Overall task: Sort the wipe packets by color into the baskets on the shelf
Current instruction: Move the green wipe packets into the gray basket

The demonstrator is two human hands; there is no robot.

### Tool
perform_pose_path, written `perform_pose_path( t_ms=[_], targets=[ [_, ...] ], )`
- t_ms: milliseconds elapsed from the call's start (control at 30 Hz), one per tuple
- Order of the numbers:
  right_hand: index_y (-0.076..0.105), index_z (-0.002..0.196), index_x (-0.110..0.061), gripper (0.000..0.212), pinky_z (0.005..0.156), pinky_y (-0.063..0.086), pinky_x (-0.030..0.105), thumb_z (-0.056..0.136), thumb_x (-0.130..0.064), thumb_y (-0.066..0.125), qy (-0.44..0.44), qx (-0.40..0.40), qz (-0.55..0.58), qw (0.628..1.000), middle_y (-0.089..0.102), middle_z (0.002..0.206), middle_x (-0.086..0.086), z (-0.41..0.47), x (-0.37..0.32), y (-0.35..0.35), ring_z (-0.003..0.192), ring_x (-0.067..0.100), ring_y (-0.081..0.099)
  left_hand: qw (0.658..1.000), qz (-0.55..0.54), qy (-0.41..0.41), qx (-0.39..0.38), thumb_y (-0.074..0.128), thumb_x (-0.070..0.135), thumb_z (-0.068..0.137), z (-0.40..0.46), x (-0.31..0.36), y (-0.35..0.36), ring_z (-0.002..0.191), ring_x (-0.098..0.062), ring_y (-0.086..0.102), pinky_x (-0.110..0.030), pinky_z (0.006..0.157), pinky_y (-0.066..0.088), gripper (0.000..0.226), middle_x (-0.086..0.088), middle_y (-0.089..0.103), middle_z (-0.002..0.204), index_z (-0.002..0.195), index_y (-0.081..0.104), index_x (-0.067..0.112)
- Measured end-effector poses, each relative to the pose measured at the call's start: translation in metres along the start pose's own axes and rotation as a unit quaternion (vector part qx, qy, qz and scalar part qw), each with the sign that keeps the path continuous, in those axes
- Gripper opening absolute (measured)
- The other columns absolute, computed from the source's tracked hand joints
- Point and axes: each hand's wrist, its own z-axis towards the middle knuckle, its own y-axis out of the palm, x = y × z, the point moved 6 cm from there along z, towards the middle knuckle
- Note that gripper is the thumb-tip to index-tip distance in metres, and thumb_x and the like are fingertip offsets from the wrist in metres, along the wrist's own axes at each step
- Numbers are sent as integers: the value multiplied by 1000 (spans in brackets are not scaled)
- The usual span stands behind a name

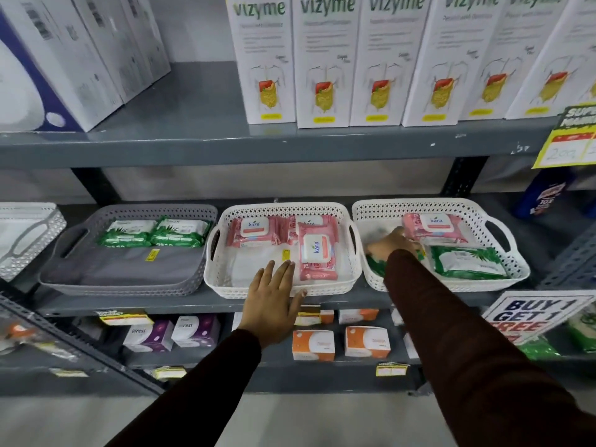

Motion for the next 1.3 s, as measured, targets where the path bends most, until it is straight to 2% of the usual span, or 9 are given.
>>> perform_pose_path(
  t_ms=[167, 333, 433, 567, 733, 833, 1067, 1133, 1300],
  targets=[
    [37, 143, -11, 104, 106, 41, 55, 54, -55, 67, -21, -41, 21, 999, 50, 145, 15, 62, 24, 20, 127, 40, 51, 999, -7, -39, 30, 11, 58, 96, -24, -65, -15, 149, -25, -8, -40, 120, -6, 75, -5, 6, 163, 154, 11, 10],
    [28, 136, -17, 84, 96, 48, 56, 66, -46, 63, -6, 144, 190, 971, 59, 128, 24, -23, -8, -36, 113, 47, 58, 991, -12, -119, 57, 18, 54, 100, -51, -160, -42, 148, -23, -15, -41, 120, -6, 70, -3, -6, 161, 154, 4, 12],
    [34, 138, -12, 68, 86, 49, 43, 82, -31, 69, -105, 220, 235, 941, 62, 118, 29, -110, -78, -46, 104, 44, 61, 982, -6, -182, 53, 13, 58, 98, -66, -227, -51, 148, -25, -10, -44, 121, -3, 74, -6, 1, 163, 154, 6, 11],
    [47, 131, -16, 55, 47, 44, 13, 83, -5, 72, -262, 74, 331, 904, 62, 87, 4, -210, -182, 26, 62, 12, 57, 977, 9, -213, 30, 8, 54, 92, -71, -282, -58, 149, -30, 6, -49, 121, 5, 75, -10, 21, 160, 153, 15, 10],
    [49, 130, -15, 55, 56, 37, 9, 81, -10, 73, -371, -33, 256, 892, 58, 106, 4, -282, -290, 145, 73, 8, 57, 981, 16, -189, 34, 10, 50, 90, -72, -313, -66, 149, -27, 11, -49, 120, 7, 75, -7, 21, 161, 153, 17, 11],
    [47, 129, -17, 56, 70, 45, 32, 80, -25, 73, -367, -21, 179, 913, 60, 109, 21, -294, -332, 198, 89, 37, 62, 980, 16, -192, 38, 12, 48, 93, -77, -335, -67, 148, -28, 12, -52, 119, 8, 72, -8, 20, 161, 153, 14, 9],
    [15, 153, -17, 66, 103, 44, 53, 98, -30, 49, -330, -108, -53, 936, 27, 148, 35, -268, -347, 277, 129, 52, 41, 977, 19, -213, -21, 4, 54, 91, -76, -341, -61, 149, -27, -3, -64, 115, 1, 77, -4, 1, 163, 153, 0, 10],
    [17, 154, -16, 65, 108, 41, 51, 99, -37, 46, -329, -125, -35, 935, 24, 152, 33, -270, -347, 270, 135, 50, 38, 973, 21, -228, -25, 2, 56, 90, -73, -339, -60, 149, -27, -6, -66, 114, 1, 78, -4, -3, 163, 153, -4, 11],
    [54, 132, -15, 36, 95, 51, 39, 98, -26, 52, -367, -30, 199, 908, 65, 127, 13, -280, -315, 184, 111, 30, 63, 976, -19, -217, 17, 2, 59, 91, -56, -294, -58, 149, -26, -10, -62, 116, 2, 78, -3, -5, 163, 153, -6, 12]
  ],
)
